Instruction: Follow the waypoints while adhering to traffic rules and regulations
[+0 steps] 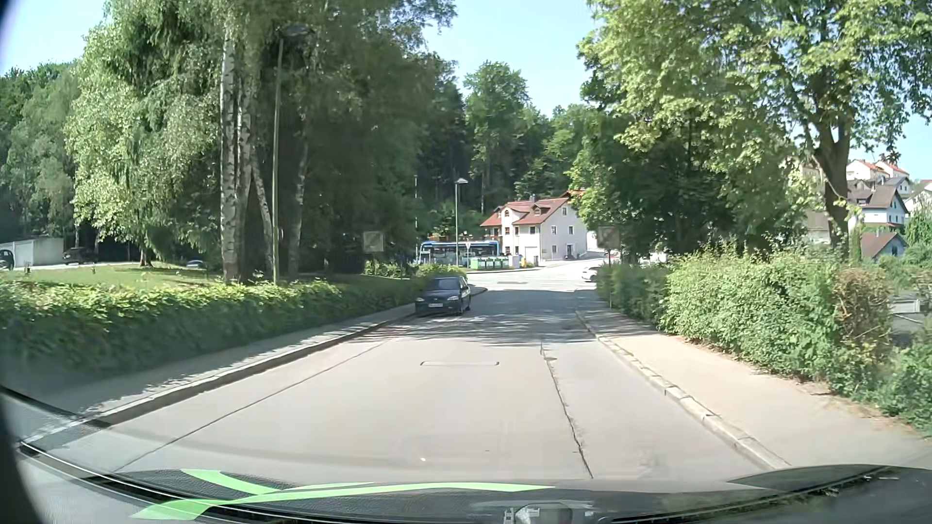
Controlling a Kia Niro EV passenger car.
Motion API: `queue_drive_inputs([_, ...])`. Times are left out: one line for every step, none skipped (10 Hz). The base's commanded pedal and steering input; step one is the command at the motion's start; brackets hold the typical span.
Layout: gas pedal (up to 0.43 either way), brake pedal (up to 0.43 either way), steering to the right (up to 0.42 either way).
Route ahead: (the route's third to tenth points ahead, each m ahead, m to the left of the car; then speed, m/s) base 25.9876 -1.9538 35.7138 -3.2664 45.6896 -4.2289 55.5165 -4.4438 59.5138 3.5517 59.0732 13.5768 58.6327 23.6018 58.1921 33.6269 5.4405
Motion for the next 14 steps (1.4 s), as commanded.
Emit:
queue_drive_inputs([0.000,0.165,0.011])
queue_drive_inputs([0.000,0.165,0.008])
queue_drive_inputs([0.000,0.159,0.007])
queue_drive_inputs([0.000,0.159,0.007])
queue_drive_inputs([0.000,0.159,0.005])
queue_drive_inputs([0.000,0.159,0.004])
queue_drive_inputs([0.000,0.159,0.004])
queue_drive_inputs([0.000,0.159,0.004])
queue_drive_inputs([0.000,0.159,0.004])
queue_drive_inputs([0.000,0.159,0.004])
queue_drive_inputs([0.000,0.159,0.004])
queue_drive_inputs([0.000,0.159,0.004])
queue_drive_inputs([0.000,0.159,0.005])
queue_drive_inputs([0.000,0.159,0.006])
